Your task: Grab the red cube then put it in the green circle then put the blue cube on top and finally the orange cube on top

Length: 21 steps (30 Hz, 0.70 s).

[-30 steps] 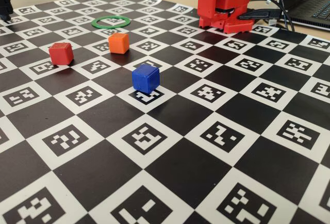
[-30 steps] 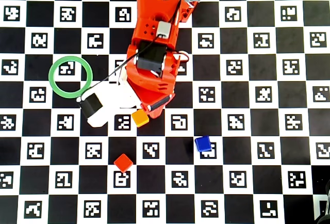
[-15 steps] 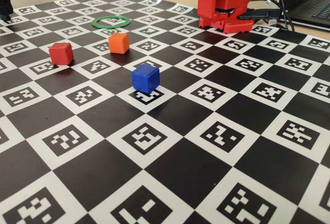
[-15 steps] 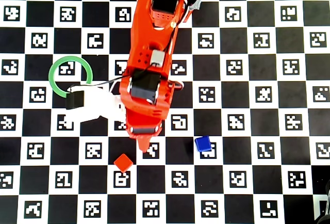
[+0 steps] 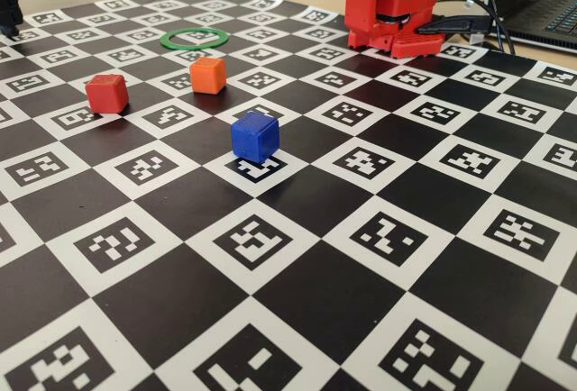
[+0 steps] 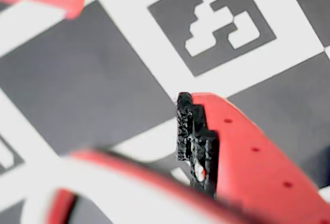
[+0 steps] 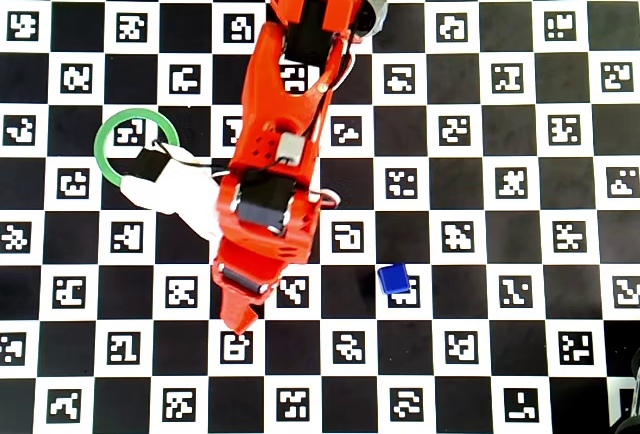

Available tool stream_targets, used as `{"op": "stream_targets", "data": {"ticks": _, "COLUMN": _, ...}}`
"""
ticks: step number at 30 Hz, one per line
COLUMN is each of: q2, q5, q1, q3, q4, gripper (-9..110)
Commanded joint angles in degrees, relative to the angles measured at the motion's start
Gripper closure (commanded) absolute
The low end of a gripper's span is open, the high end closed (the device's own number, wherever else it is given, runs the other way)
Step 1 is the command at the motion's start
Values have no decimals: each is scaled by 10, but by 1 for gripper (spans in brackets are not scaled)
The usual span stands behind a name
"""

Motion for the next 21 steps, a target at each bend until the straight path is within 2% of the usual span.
{"op": "stream_targets", "data": {"ticks": 1, "q2": -3, "q5": 23, "q1": 1, "q3": -52, "q4": 25, "gripper": 56}}
{"op": "stream_targets", "data": {"ticks": 21, "q2": -96, "q5": 80, "q1": -10, "q3": -80, "q4": -53, "gripper": 57}}
